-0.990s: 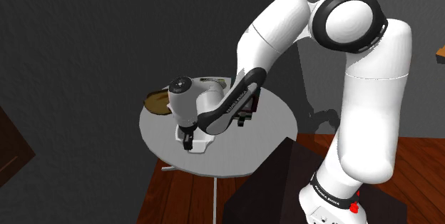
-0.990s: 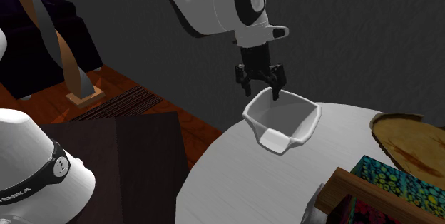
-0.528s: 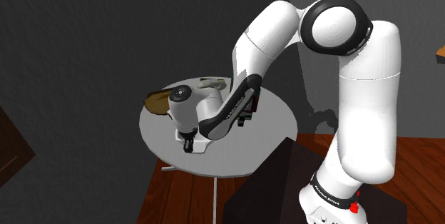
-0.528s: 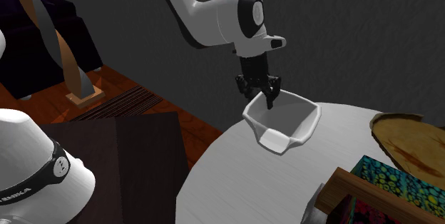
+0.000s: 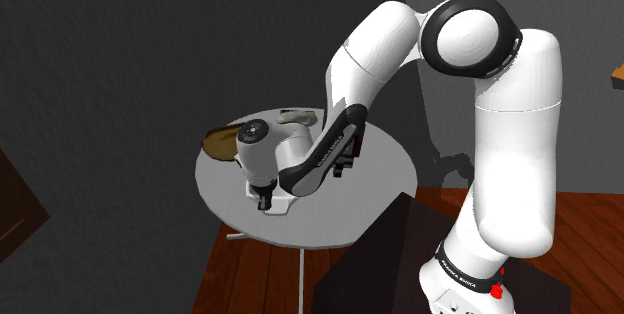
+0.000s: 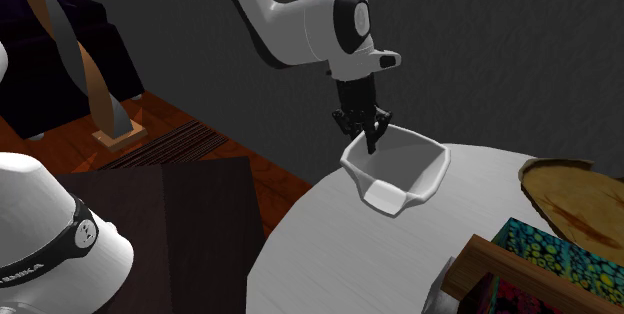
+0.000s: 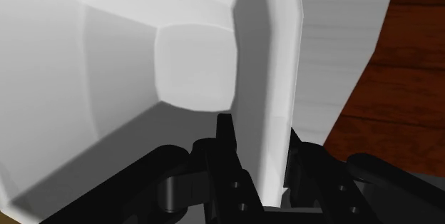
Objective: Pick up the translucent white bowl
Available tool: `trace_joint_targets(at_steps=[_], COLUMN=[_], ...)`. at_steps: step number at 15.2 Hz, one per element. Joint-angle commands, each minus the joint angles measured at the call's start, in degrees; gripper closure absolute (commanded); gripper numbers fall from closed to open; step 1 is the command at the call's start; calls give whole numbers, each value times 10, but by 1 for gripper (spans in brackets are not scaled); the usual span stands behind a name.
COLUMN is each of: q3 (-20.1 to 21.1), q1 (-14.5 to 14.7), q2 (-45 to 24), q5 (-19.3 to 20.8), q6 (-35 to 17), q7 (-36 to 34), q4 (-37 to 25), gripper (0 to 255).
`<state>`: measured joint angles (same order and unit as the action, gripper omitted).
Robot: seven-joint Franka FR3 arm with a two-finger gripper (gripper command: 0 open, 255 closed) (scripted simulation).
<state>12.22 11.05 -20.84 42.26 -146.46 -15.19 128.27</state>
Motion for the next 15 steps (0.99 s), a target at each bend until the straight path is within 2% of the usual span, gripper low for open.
trace_joint_targets(at_steps=[1, 15], q3=[0, 35], q1=[0, -21], q2=[0, 93], q5=[0, -90], q6=[0, 67], q7=[-1, 84], q4=[0, 8], gripper=[255, 255])
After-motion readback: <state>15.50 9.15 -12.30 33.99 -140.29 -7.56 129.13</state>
